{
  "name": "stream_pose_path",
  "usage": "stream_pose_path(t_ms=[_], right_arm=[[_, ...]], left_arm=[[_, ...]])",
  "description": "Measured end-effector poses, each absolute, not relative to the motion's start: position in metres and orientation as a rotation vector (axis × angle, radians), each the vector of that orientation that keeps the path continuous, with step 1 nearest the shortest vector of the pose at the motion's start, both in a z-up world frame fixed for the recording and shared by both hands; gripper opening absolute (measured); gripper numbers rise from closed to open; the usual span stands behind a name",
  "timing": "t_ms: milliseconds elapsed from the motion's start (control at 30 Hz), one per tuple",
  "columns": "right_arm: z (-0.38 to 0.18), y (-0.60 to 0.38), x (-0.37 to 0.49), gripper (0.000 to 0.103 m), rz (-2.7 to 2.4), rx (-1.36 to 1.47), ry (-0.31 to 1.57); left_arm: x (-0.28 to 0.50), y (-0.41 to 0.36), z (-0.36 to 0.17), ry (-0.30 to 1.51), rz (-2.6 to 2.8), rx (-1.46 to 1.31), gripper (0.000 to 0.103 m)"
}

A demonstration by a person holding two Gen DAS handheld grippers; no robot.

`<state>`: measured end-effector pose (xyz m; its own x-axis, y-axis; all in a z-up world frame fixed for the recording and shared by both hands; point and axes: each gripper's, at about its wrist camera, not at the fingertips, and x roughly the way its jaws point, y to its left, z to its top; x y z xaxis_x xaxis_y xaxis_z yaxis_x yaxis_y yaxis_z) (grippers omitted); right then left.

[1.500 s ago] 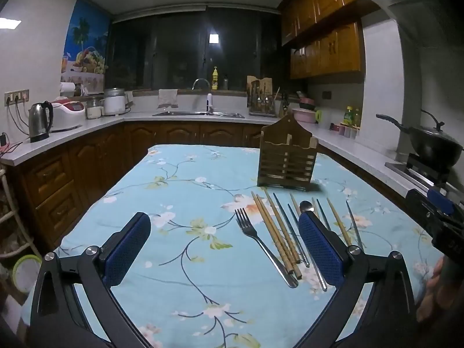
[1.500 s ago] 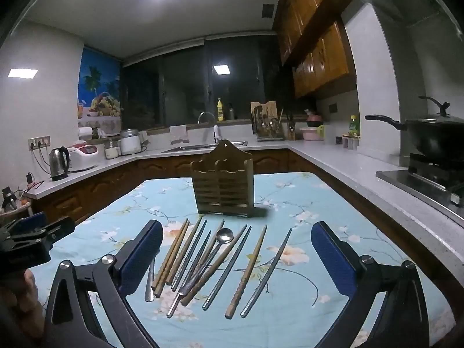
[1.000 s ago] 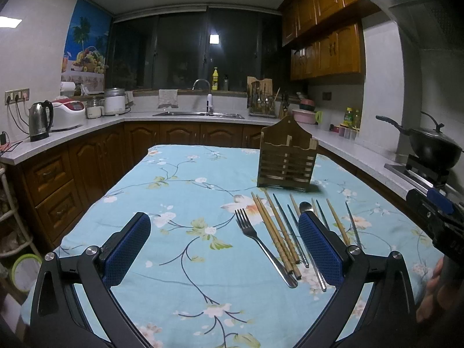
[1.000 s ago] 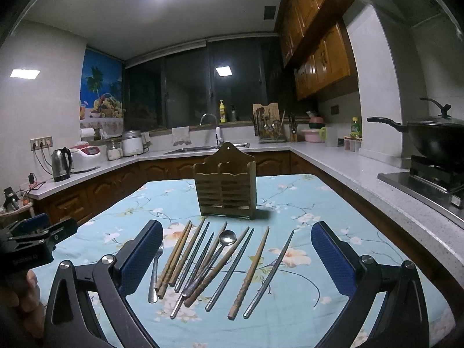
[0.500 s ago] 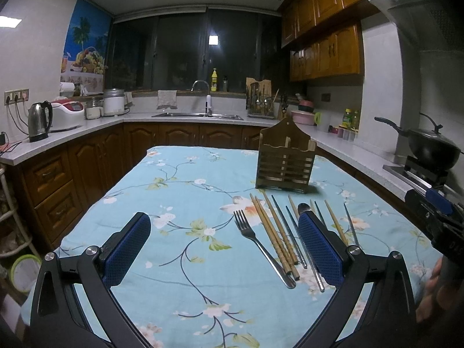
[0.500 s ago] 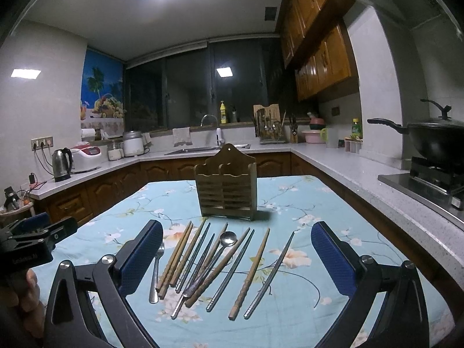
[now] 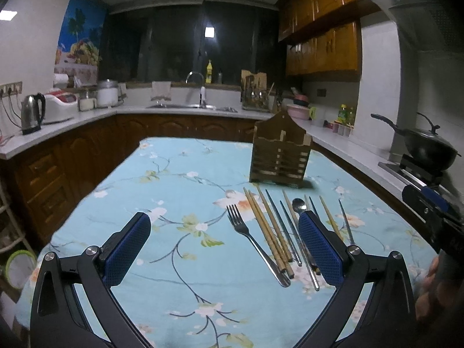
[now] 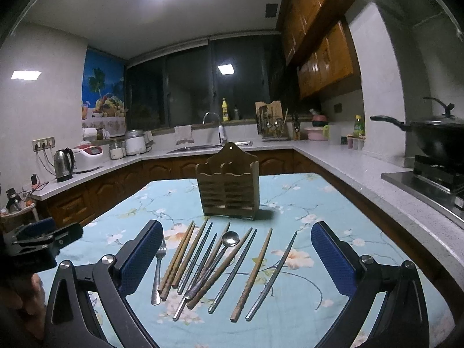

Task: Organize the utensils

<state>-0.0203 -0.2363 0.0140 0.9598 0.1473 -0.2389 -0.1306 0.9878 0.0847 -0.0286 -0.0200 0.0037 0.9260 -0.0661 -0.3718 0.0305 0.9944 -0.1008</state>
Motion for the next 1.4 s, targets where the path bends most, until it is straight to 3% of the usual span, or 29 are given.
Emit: stream_pose_path(t_ms=[400, 467, 533, 733, 900, 1000, 1133, 1300, 1400], right_arm=[[-0.004, -0.256, 0.044, 0.101, 0.169, 0.14, 0.511], [-0.01, -0.264, 0.058, 0.097, 0.166, 0.19, 0.567], [-0.016, -0.27, 0.073, 0.078, 0.166, 0.219, 0.614], [-0.035, -0.279, 0.123, 0.039, 0.177, 0.319, 0.771], [-0.049, -0.274, 0.161, 0.03, 0.185, 0.304, 0.855], [-0.055, -0.266, 0.18, 0.023, 0.19, 0.272, 0.899], [-0.068, -0.261, 0.2, 0.017, 0.174, 0.238, 0.956], [-0.083, -0.255, 0.221, 0.015, 0.161, 0.204, 1.021], [-0.085, -0.252, 0.232, 0.009, 0.148, 0.173, 1.026]], left_arm=[[0.039, -0.014, -0.01, 0.594, -0.121, -0.151, 0.102], [0.054, -0.013, -0.014, 0.637, -0.131, -0.155, 0.101], [0.071, -0.012, -0.02, 0.689, -0.138, -0.164, 0.097], [0.112, -0.011, -0.038, 0.816, -0.176, -0.191, 0.081], [0.141, -0.019, -0.052, 0.901, -0.203, -0.184, 0.078], [0.156, -0.023, -0.061, 0.946, -0.203, -0.169, 0.071], [0.173, -0.028, -0.071, 0.99, -0.218, -0.166, 0.055], [0.186, -0.033, -0.077, 1.001, -0.247, -0.151, 0.045], [0.191, -0.033, -0.078, 1.006, -0.27, -0.154, 0.026]])
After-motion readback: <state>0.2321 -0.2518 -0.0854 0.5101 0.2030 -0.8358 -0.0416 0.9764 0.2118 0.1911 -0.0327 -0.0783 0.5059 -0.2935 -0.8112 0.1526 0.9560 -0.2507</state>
